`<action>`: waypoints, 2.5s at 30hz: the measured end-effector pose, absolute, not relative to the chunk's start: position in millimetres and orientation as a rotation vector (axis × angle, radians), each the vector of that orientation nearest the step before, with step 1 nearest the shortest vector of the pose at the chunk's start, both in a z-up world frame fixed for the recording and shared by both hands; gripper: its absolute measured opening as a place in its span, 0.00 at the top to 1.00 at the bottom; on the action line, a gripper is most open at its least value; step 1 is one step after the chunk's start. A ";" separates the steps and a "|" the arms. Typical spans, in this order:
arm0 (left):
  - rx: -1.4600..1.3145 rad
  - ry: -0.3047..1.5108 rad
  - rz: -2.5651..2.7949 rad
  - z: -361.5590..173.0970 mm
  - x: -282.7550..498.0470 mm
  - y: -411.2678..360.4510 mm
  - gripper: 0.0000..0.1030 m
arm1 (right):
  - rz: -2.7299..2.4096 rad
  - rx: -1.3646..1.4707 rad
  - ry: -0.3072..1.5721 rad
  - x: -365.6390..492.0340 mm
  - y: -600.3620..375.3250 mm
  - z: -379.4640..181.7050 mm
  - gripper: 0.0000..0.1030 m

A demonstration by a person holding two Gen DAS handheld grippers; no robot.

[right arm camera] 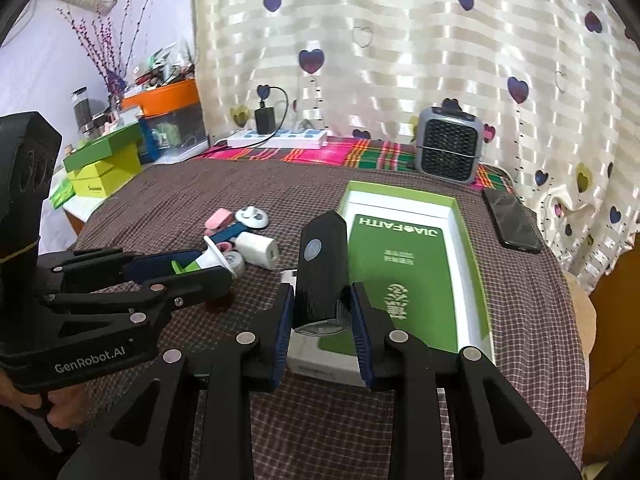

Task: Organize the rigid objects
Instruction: 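Carry the plunger and black gadget over the green-lined white box with both grippers, then set the plunger in the box with the left gripper while the right gripper releases the gadget there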

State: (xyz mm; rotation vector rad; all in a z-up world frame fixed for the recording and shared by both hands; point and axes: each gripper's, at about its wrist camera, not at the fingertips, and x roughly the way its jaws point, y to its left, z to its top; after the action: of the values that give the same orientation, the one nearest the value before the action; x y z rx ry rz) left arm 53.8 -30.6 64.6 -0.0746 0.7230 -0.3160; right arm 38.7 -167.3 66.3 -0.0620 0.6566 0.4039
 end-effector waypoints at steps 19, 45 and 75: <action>-0.033 0.780 -0.399 43.6 95.3 -86.6 0.69 | 0.315 0.007 0.729 70.3 -217.2 38.4 0.71; 0.074 0.796 -0.347 34.9 99.1 -111.7 0.68 | 0.249 0.027 0.790 80.3 -237.2 19.5 0.70; 0.079 0.691 -0.246 67.9 54.5 -87.6 0.67 | 0.281 -0.013 0.700 45.6 -221.2 55.5 0.62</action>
State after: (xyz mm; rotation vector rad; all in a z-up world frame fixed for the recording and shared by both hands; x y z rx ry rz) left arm 54.5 -87.6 67.9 0.0788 0.6911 -0.2464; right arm 45.6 -221.2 55.5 -0.0129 0.6996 0.2806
